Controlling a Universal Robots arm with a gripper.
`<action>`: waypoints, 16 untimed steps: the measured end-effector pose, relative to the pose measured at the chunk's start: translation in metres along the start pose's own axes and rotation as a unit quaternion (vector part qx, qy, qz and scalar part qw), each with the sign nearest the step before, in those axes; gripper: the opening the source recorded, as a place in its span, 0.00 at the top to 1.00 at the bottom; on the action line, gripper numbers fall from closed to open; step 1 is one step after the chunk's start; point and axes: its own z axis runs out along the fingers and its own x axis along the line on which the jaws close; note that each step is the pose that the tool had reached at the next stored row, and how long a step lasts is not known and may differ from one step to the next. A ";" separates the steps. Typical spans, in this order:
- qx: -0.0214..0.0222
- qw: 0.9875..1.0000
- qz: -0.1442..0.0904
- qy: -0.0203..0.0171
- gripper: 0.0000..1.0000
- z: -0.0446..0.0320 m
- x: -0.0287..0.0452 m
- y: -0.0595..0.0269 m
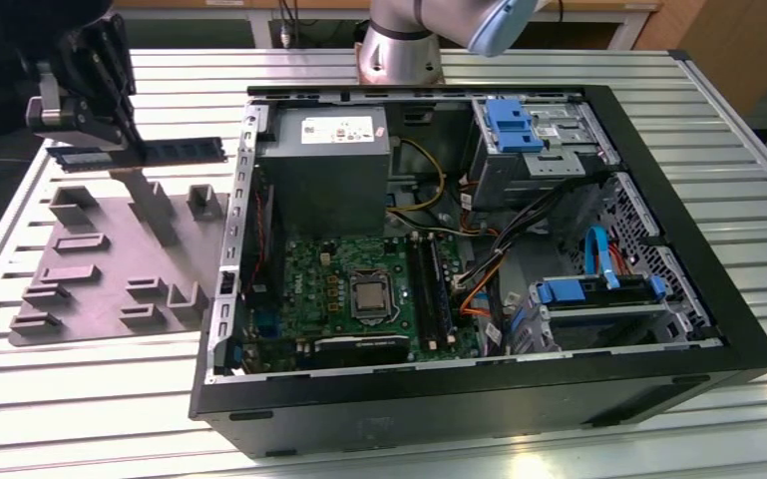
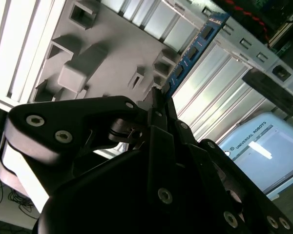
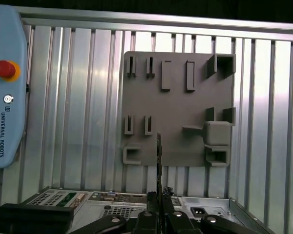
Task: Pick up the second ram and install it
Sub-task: 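Pick up the second ram and move it above second insertion slot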
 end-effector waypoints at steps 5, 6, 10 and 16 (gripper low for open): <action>0.000 1.000 0.000 0.000 0.86 -0.0003 0.0009 -0.0219; 0.000 1.000 0.000 0.000 0.86 -0.0003 0.0011 -0.0268; 0.000 1.000 0.000 0.000 0.86 -0.0005 0.0019 -0.0447; 0.000 1.000 0.000 0.000 0.86 -0.0003 0.0031 -0.0720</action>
